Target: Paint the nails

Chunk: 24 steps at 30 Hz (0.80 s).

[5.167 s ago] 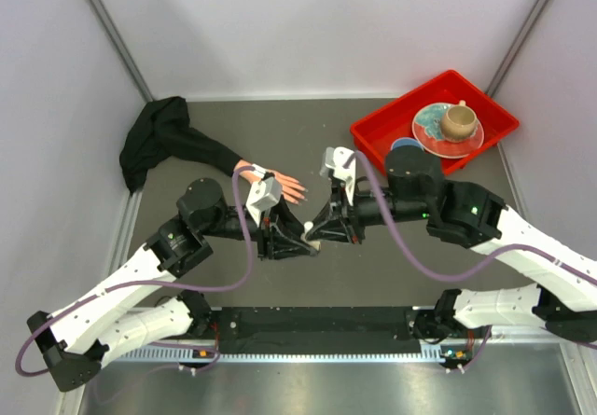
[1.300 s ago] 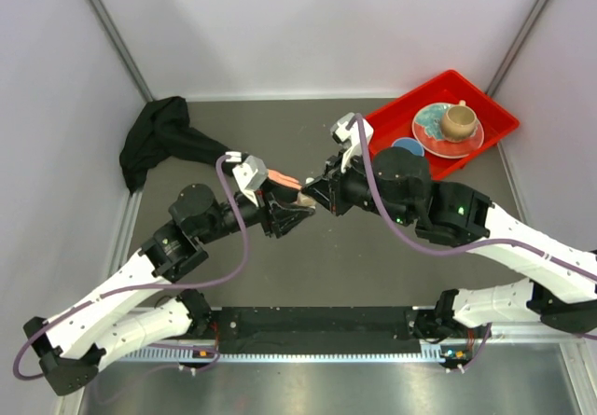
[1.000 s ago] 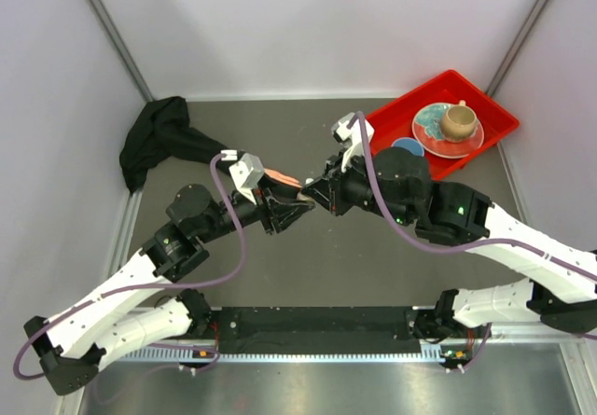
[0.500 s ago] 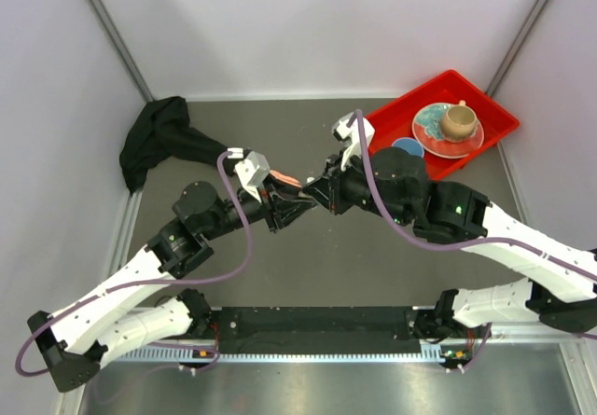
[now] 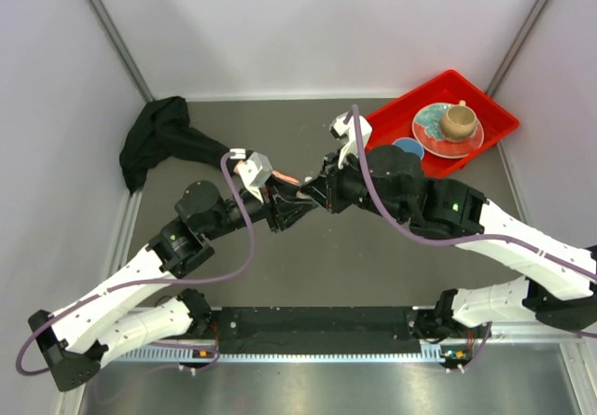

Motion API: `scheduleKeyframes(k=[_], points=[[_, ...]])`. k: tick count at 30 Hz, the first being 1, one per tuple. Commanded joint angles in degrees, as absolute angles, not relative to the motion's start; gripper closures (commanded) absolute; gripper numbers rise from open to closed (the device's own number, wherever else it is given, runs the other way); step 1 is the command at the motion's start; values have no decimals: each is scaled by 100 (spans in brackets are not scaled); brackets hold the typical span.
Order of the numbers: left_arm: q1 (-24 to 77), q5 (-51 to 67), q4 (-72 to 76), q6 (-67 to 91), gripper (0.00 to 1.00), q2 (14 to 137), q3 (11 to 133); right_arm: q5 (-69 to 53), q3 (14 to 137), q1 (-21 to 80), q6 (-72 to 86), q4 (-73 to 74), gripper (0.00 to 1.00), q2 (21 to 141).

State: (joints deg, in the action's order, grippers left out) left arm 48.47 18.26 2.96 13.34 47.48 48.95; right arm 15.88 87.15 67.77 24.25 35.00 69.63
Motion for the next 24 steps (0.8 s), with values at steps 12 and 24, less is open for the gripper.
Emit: scheduleKeyframes(k=[12,24], points=[[4852,1828,623,1283,81,4729,4931,1617,9062,6847,2566,3305,100,6943],[4852,1222,562,651,100,4579,4781,2338,10782,6838,3067,5998,43,7847]])
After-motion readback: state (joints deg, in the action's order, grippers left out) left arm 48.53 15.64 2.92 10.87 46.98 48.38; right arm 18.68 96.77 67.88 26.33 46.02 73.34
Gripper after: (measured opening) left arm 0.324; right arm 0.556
